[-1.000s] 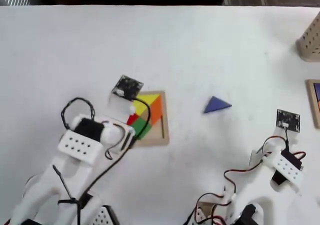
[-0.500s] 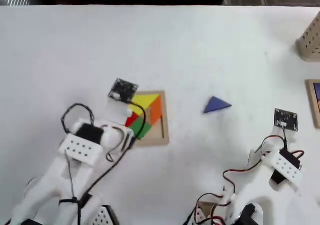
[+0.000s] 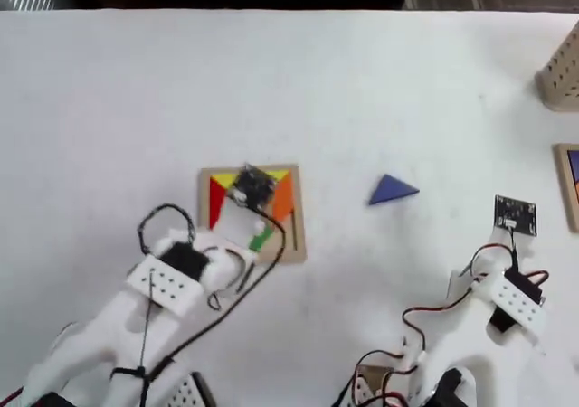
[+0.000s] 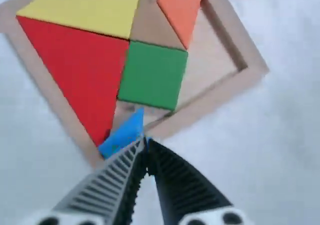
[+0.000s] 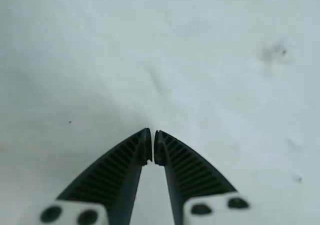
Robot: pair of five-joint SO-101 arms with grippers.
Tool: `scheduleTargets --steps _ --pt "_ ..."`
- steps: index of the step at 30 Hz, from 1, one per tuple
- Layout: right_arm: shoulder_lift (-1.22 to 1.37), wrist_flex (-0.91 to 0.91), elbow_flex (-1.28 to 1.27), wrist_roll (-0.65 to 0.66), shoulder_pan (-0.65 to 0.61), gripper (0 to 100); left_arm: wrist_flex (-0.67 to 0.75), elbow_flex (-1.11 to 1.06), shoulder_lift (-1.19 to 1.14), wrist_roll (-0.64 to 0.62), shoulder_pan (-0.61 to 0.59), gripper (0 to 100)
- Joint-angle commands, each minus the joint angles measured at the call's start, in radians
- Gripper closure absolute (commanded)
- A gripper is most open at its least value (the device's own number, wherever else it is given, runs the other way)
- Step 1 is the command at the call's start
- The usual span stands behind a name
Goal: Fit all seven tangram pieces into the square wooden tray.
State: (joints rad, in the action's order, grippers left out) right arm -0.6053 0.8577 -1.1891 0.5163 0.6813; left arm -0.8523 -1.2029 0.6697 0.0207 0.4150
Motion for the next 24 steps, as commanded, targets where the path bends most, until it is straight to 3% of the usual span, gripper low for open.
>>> scheduleTargets --steps 1,13,24 --pt "-0.021 0.002 0.005 0.009 -0.015 97.7 0.034 0.009 0.031 -0.074 0.061 98" --pt "-0.021 0.002 0.005 0.009 -0.015 97.7 0.069 -0.063 0.021 -0.11 0.05 98" --pt "-0.021 0.002 0.005 0.009 -0.015 97.7 0.066 -0.075 0.021 -0.083 -0.111 98"
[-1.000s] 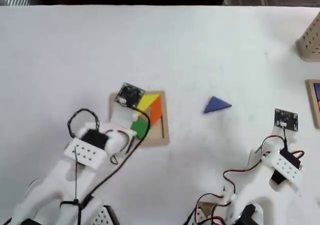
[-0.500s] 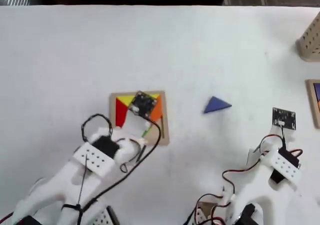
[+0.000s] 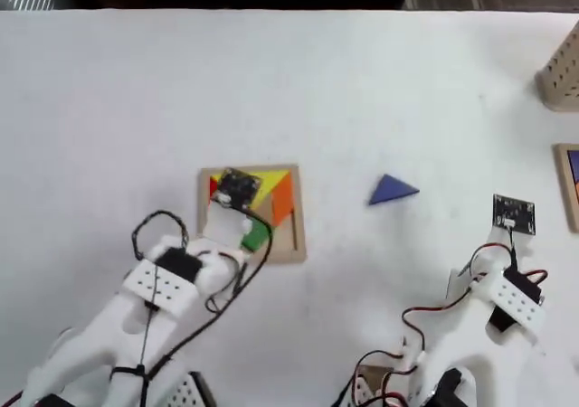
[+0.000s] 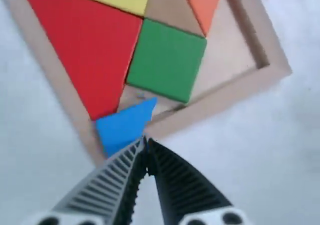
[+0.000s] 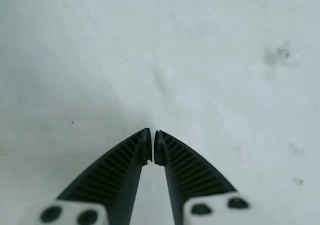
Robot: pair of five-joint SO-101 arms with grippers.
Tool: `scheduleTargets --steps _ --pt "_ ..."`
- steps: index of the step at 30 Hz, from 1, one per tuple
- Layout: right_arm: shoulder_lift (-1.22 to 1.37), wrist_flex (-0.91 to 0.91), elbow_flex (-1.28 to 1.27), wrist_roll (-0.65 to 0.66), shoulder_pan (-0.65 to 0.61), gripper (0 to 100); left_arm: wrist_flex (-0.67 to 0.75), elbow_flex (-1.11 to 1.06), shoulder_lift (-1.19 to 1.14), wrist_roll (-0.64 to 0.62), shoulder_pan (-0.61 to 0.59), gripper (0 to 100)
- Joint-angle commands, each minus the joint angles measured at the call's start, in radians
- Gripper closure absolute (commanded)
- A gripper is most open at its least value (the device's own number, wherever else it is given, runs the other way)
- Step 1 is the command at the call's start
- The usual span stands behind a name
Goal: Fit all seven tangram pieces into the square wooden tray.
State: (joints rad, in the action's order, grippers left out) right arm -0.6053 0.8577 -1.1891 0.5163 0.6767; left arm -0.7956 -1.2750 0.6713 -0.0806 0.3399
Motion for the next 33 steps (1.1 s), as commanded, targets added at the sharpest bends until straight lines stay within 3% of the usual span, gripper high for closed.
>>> scheduleTargets --steps 1,11,22,27,33 --pt "-0.021 0.002 0.005 0.009 -0.01 97.7 0.009 -0.005 0.019 0.037 -0.044 98" --pt "-0.021 0.002 0.005 0.009 -0.01 97.7 -0.057 0.017 0.056 0.06 -0.044 98" --pt "-0.021 0.002 0.005 0.009 -0.01 97.7 -0.206 0.038 0.453 0.11 -0.105 98" --pt "-0.021 0.002 0.005 0.009 -0.01 97.7 -0.196 0.041 0.389 0.117 -0.191 98" --pt "-0.021 0.002 0.005 0.009 -0.01 97.7 -0.126 0.046 0.245 0.11 -0.197 98"
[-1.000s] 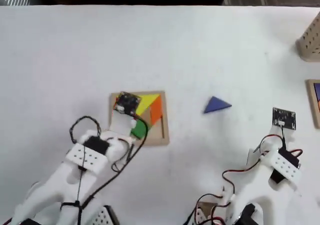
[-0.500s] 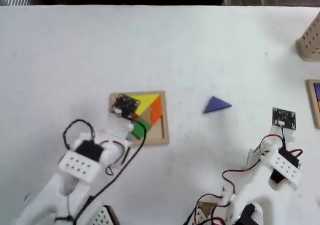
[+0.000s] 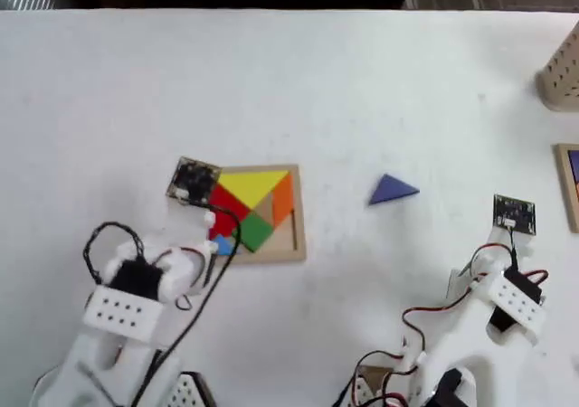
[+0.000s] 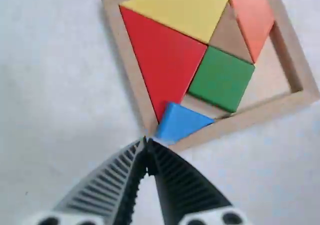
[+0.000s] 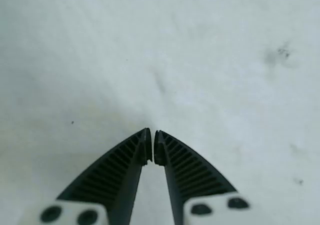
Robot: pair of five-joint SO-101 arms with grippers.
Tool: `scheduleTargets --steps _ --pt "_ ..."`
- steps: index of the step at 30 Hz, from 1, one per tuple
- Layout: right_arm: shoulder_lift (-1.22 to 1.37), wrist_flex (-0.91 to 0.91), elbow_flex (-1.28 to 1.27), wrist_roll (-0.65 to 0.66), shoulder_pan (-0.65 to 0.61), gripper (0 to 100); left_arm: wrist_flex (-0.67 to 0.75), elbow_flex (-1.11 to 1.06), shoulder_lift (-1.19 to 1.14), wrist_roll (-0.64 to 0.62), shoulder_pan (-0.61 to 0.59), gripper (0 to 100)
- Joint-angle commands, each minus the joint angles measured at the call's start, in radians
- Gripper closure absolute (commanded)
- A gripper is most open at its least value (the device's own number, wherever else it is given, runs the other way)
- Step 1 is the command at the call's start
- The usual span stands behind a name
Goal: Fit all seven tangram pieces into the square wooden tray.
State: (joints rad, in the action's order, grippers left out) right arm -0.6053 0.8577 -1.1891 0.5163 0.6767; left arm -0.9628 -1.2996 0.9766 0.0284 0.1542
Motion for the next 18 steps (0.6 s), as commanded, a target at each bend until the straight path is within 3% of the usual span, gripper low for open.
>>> scheduleTargets --steps 1,7,18 --pt "-0.021 0.002 0.005 0.009 -0.01 97.7 0.052 0.078 -0.093 0.0 -0.012 98" --pt "-0.021 0.002 0.005 0.009 -0.008 97.7 0.071 0.153 -0.252 -0.028 -0.079 98" --pt "-0.021 0.002 0.005 0.009 -0.008 97.7 0.137 0.098 -0.283 -0.035 -0.036 98"
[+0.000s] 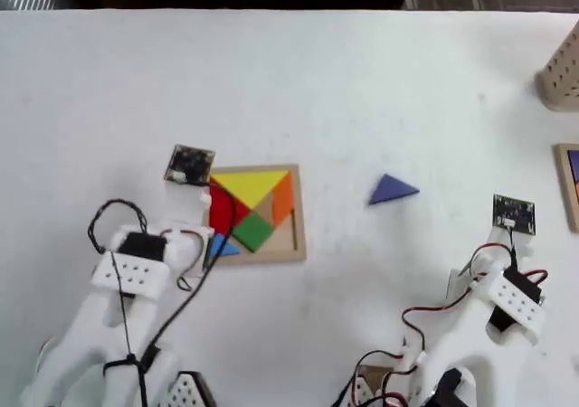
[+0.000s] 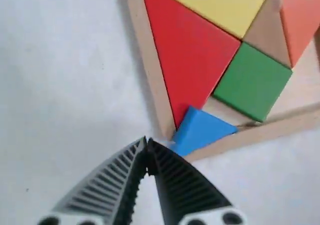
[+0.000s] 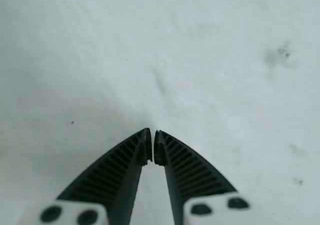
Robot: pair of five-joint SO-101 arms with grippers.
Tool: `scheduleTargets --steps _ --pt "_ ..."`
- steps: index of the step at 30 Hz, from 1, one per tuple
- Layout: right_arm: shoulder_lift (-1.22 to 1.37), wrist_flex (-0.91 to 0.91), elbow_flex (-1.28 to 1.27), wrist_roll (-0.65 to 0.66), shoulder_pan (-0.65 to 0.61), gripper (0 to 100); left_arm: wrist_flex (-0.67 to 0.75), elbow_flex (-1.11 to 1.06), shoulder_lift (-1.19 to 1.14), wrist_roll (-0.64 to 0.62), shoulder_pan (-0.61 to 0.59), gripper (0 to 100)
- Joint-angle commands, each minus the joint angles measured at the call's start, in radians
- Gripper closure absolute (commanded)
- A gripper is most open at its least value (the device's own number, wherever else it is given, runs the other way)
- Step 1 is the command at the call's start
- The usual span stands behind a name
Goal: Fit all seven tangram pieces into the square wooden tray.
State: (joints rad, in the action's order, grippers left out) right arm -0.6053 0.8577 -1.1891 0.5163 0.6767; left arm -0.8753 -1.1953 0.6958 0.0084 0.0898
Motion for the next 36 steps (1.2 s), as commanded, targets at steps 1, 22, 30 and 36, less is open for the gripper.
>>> scheduleTargets --steps 1,22,30,36 --pt "-0.021 0.002 0.005 0.009 -0.008 97.7 0.061 -0.014 -0.002 -0.023 0.041 98" --pt "-0.021 0.002 0.005 0.009 -0.008 97.7 0.094 -0.038 -0.005 -0.071 0.096 98" --pt "-0.021 0.002 0.005 0.009 -0.008 97.7 0.094 -0.038 -0.008 -0.072 0.127 98" --pt "-0.021 0.002 0.005 0.009 -0.008 97.7 0.104 0.02 -0.165 -0.115 0.157 98"
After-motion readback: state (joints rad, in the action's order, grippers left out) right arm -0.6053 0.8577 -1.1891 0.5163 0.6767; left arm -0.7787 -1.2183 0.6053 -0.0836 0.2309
